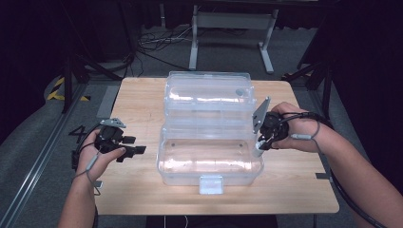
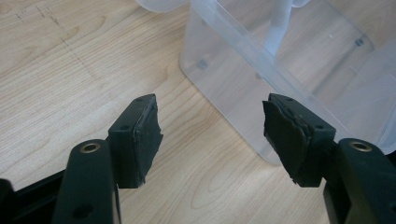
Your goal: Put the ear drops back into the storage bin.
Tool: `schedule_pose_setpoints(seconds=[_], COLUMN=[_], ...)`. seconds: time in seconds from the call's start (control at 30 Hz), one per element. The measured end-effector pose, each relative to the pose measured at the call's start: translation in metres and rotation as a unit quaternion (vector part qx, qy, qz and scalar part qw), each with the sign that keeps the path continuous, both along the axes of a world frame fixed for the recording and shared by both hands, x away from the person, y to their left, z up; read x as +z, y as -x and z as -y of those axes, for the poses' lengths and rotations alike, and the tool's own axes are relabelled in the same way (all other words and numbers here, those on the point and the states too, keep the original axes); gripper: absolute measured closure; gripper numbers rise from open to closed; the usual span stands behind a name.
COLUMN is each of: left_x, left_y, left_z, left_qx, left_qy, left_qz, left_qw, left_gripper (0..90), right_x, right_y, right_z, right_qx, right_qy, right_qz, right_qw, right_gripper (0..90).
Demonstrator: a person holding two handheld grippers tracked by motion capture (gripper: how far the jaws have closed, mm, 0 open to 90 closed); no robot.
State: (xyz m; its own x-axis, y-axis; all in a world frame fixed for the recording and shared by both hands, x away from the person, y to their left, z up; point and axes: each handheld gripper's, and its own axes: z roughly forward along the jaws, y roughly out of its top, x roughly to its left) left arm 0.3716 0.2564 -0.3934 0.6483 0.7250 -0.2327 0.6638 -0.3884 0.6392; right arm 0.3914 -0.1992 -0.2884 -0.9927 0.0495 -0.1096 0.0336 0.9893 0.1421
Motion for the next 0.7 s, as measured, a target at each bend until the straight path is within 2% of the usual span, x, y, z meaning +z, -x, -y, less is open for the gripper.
schedule_pose_setpoints(seconds=[0.3,0.7], left_x=[0.000,-0.001], left_y=[0.000,0.000], left_z=[0.000,0.000], left_qx=[0.001,0.001], left_qy=[0.000,0.000], left_qz=[0.000,-0.002], left_qw=[1.0000,1.0000], left_gripper=[35.8,35.7], right_x=[-0.009,-0.026], right_y=[-0.001,-0.004], right_z=[-0.008,-0.020], right_qx=[0.019,0.035], right_qy=[-0.002,0.015], right_qz=[-0.003,-0.016], right_qw=[0.9998,0.9991], right_gripper=[71.4,71.3])
